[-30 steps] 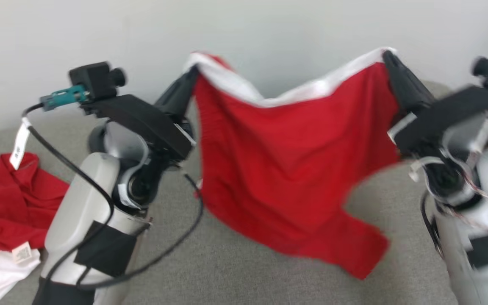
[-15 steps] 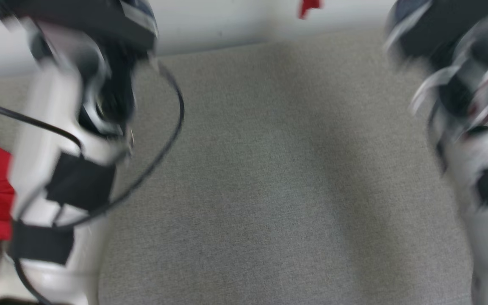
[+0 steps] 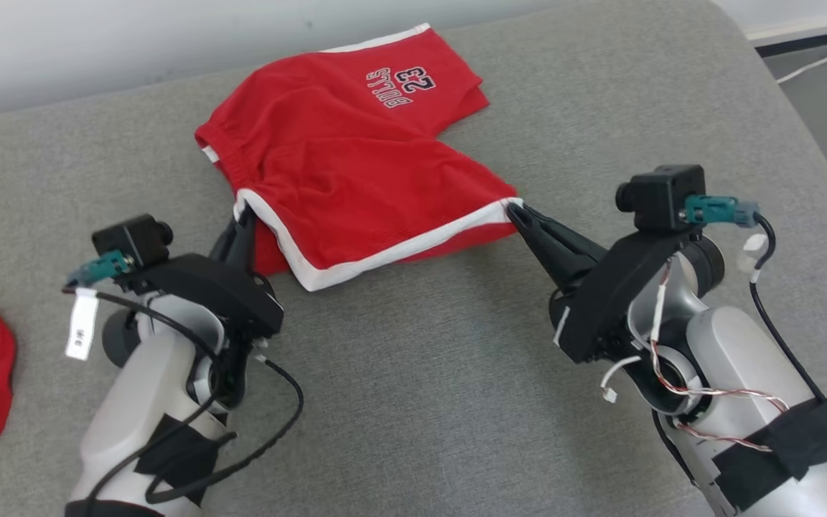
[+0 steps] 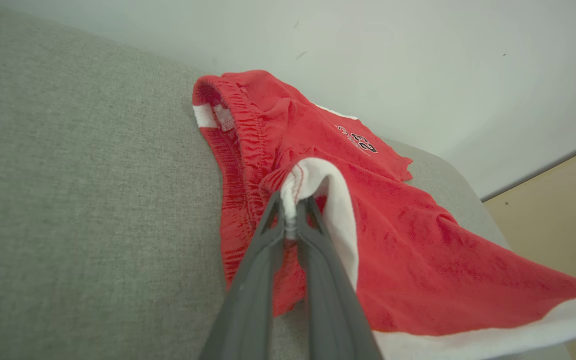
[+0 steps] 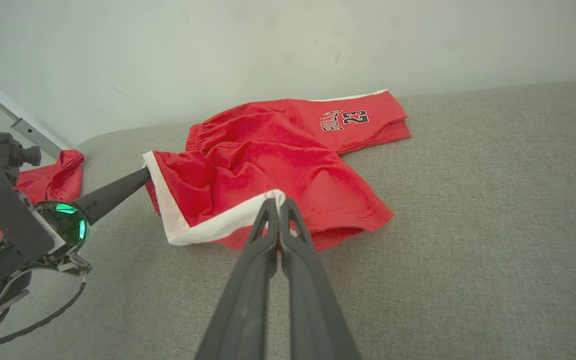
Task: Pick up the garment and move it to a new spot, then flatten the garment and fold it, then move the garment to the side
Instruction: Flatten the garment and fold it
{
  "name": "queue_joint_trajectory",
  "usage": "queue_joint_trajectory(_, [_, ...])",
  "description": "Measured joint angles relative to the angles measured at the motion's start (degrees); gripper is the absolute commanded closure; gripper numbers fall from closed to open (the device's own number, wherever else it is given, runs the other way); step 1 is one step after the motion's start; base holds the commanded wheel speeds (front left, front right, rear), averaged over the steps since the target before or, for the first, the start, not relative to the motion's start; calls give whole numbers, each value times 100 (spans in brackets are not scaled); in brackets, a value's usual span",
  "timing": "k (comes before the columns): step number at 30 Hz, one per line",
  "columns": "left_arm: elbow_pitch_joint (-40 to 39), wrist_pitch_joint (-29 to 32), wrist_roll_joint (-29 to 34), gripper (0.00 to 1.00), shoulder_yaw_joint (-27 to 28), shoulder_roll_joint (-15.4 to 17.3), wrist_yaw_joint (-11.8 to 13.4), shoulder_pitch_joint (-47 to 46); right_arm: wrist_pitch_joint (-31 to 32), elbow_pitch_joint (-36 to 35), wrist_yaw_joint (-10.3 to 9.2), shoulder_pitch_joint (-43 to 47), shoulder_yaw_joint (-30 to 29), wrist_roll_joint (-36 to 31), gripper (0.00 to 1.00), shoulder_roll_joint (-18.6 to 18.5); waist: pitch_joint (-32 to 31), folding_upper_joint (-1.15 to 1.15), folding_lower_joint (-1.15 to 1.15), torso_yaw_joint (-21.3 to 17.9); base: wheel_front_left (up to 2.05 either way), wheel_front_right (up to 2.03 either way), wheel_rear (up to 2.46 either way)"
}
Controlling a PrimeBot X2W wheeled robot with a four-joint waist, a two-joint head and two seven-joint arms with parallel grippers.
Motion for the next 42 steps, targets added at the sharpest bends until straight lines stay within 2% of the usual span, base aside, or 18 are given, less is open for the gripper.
queue_joint_trajectory(6, [272, -255, -11, 100, 74, -12, 32, 96, -44, 37, 21, 369, -156, 19, 100, -204, -206, 0, -1, -27, 0, 0, 0])
queue_joint_trajectory(12, [402, -519, -44, 100, 42, -60, -12, 652, -269, 185, 49, 833, -344, 133, 100, -318, -535, -1, -2, 136, 0, 0, 0])
queue_joint_trajectory(16, [525, -622, 26, 100, -223, -65, -203, 1089, -387, 343, 52, 1244, -311, 97, 100, -344, -778, -1, -2, 277, 0, 0, 0])
queue_joint_trajectory(20, [634, -647, 110, 100, -420, -83, -256, 1433, -468, 430, 52, 1586, -314, 66, 100, -458, -1020, -1, -2, 409, 0, 0, 0])
queue_joint_trajectory(25, [658, -730, 197, 100, -508, -85, -305, 1679, -495, 446, 52, 1962, -186, -25, 100, -503, -1288, -1, -2, 555, 0, 0, 0])
queue_joint_trajectory(32, [699, -781, 256, 100, -619, -89, -307, 2011, -410, 503, 52, 2561, -3, -258, 100, -766, -1574, -1, -2, 699, 0, 0, 0])
queue_joint_trajectory(40, [675, -860, 279, 100, -687, -89, -312, 2342, -316, 441, 51, 2815, 186, -330, 100, -805, -1752, -1, -2, 774, 0, 0, 0])
queue_joint_trajectory(41, [671, -873, 291, 63, -699, -89, -313, 2373, -309, 447, 51, 2820, 200, -326, 84, -797, -1758, -1, -2, 778, 0, 0, 0])
queue_joint_trajectory(42, [675, -872, 316, 5, -715, -89, -333, 2407, -289, 459, 51, 2839, 205, -294, 24, -778, -1763, -1, -2, 783, 0, 0, 0])
